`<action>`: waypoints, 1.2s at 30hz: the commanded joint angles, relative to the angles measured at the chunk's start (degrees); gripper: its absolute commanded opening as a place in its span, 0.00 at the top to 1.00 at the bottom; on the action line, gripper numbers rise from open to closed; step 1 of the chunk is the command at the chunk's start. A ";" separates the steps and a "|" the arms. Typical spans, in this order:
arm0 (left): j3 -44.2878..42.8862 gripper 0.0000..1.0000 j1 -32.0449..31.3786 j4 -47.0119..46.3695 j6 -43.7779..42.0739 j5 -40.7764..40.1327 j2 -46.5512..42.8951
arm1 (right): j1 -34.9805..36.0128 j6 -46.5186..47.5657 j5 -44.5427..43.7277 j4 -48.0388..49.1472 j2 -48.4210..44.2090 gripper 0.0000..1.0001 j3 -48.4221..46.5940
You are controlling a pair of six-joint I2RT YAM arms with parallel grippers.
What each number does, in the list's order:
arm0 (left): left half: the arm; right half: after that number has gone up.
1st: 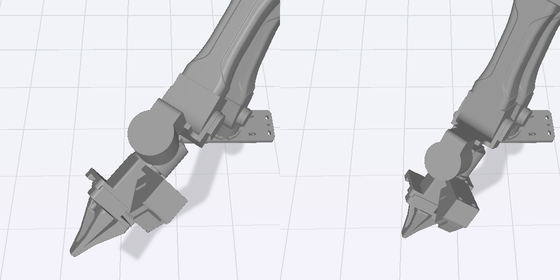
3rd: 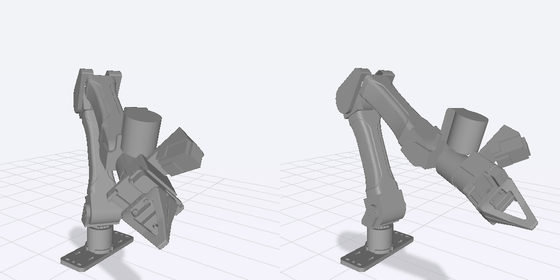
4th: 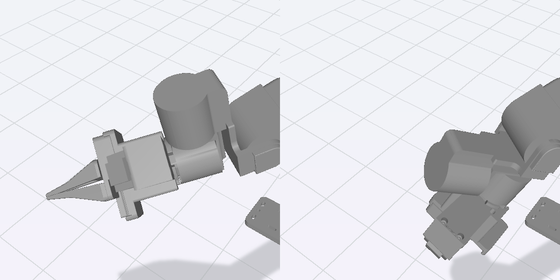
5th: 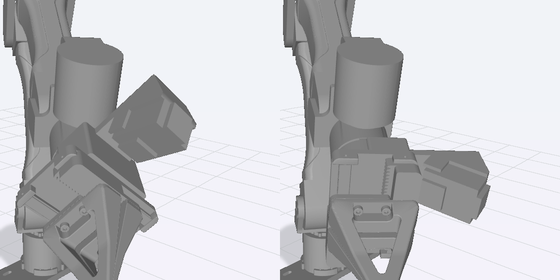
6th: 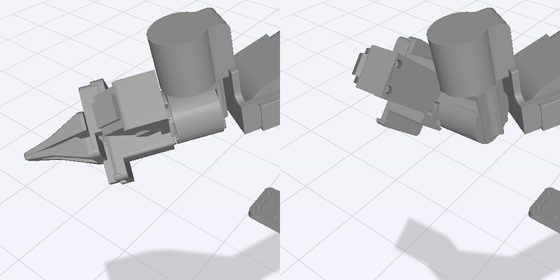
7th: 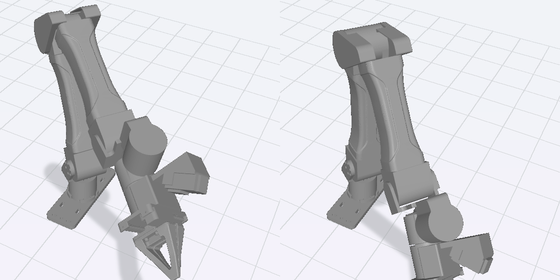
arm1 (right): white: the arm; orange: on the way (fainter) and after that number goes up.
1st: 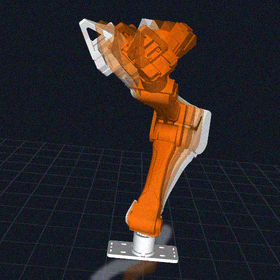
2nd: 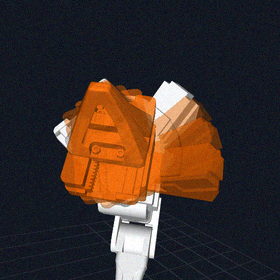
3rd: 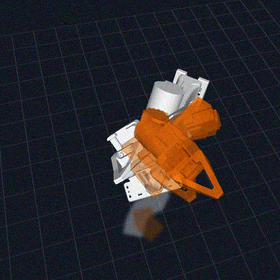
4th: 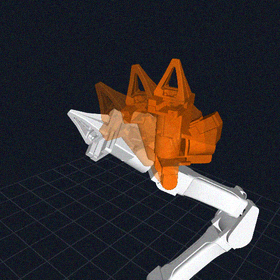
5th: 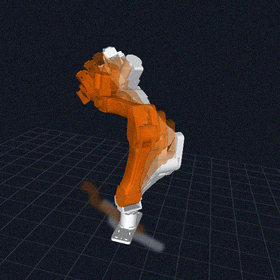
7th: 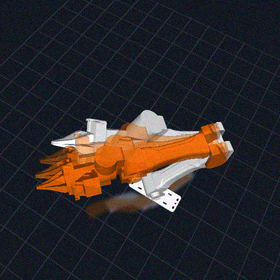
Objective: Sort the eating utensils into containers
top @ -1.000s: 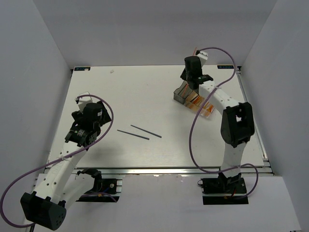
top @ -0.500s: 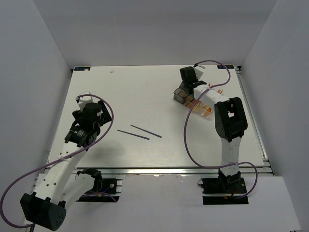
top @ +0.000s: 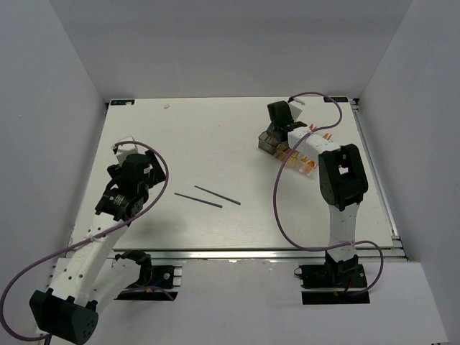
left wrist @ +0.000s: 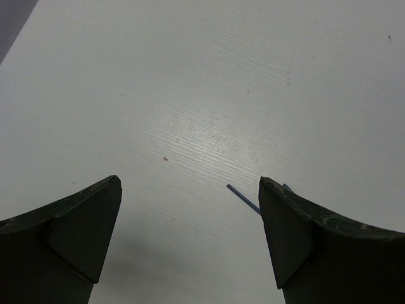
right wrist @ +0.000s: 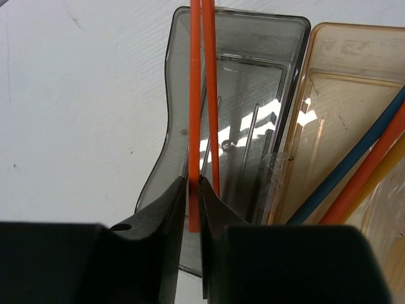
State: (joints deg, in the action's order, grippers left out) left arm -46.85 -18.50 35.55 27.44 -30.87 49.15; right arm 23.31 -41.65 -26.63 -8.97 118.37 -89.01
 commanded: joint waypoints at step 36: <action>0.44 0.02 0.13 -0.75 -0.28 0.20 -1.24 | -10.12 6.14 10.10 3.79 -11.15 0.33 11.06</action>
State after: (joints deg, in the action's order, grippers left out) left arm -46.81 -18.50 35.53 27.44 -30.85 48.64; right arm 15.16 -35.16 -18.94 -7.03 106.21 -76.95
